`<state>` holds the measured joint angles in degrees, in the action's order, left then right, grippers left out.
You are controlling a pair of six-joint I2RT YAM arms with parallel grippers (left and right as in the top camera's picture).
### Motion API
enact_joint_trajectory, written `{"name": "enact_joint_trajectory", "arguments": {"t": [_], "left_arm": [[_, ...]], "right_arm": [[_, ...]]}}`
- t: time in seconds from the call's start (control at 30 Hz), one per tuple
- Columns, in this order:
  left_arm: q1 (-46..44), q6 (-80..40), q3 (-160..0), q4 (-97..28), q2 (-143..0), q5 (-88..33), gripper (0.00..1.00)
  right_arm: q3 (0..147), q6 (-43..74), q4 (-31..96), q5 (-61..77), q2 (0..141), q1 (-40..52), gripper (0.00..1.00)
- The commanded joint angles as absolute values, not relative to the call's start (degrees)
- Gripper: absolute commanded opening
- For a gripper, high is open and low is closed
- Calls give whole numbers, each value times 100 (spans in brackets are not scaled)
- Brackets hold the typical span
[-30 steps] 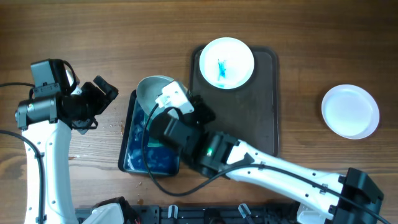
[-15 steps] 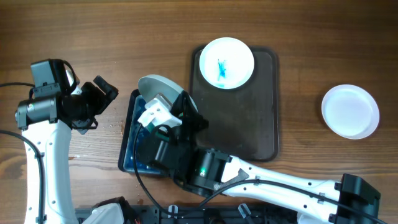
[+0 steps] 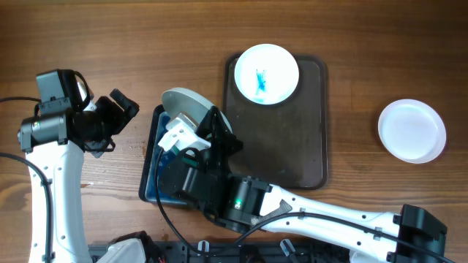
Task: Clean dirty plates on tray and stack at the side
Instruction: 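Lift the plate with the right gripper and tip it over the basin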
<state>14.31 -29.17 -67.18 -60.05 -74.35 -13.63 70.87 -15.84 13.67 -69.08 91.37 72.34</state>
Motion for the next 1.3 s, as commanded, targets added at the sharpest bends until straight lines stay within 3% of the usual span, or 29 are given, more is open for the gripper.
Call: {"name": "enact_joint_trajectory", "arguments": {"t": [0.0,1.13,1.27], "left_arm": [[1463,-2891,-6827,-6010,-7400,-1452,100],[1463,-2891,-6827,-6010,-7400,-1452,100],[1463,-2891,-6827,-6010,-7400,-1452,100]], "right_arm": [[7223,-2091,1328,-6820,9113,7258,4],[7220,-2073,666,-6936,9113,7258,4],[7201,-2923,642,-6930,9120,7146,4]]}}
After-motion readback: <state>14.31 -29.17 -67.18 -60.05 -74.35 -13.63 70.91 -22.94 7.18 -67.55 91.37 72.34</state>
